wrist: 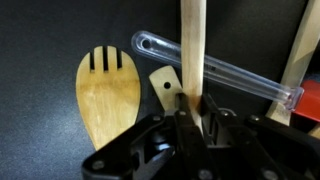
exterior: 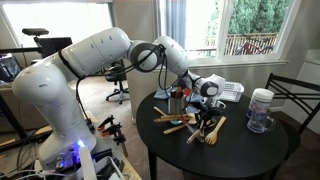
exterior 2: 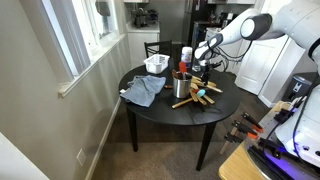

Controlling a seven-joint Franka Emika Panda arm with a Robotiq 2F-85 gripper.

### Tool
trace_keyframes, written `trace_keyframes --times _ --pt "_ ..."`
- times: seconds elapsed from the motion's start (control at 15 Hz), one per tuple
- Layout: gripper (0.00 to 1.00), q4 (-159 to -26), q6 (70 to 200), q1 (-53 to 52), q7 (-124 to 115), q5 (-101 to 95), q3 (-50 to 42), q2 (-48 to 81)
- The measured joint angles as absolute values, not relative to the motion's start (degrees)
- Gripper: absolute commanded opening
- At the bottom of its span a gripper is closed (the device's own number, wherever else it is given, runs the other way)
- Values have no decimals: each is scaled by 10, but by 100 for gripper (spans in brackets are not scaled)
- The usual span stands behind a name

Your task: Put the wooden spatula in the container

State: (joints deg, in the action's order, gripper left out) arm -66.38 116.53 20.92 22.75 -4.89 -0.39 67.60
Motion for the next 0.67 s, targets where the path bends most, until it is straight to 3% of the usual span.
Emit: trace_keyframes --times 0.27,0.67 --pt "9 -674 1192 215 227 -48 3 669" --pt "9 -775 1351 216 225 -42 14 610"
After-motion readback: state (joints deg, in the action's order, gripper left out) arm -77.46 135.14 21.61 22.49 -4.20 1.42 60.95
